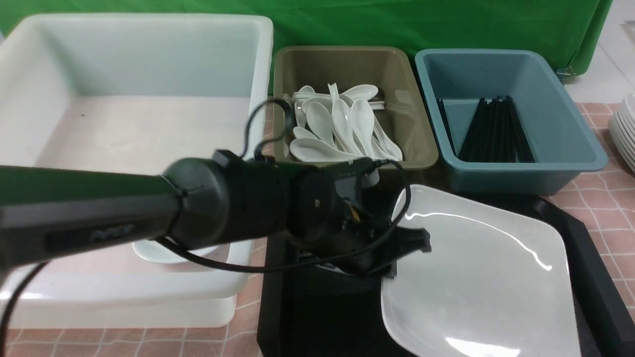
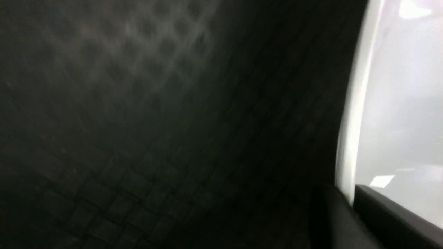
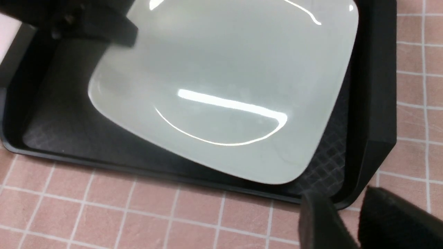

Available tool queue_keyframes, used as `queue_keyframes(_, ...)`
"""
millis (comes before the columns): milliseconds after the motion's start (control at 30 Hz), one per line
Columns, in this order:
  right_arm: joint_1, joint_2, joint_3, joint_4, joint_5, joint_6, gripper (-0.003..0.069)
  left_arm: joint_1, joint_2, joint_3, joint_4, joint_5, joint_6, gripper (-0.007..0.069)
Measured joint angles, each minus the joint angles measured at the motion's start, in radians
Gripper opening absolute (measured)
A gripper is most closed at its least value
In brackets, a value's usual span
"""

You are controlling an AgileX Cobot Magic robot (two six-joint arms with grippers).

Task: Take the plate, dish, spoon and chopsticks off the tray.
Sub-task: Use the left arm to grab a plate from the dinner plate

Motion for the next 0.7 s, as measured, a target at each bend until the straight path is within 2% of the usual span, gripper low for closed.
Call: queue_keyframes(700, 0.0, 0.0, 0.0, 0.0, 0.0, 0.0, 0.0239, 0.011, -0.256, 0.009, 0.026, 0.012, 0.042, 0.0022)
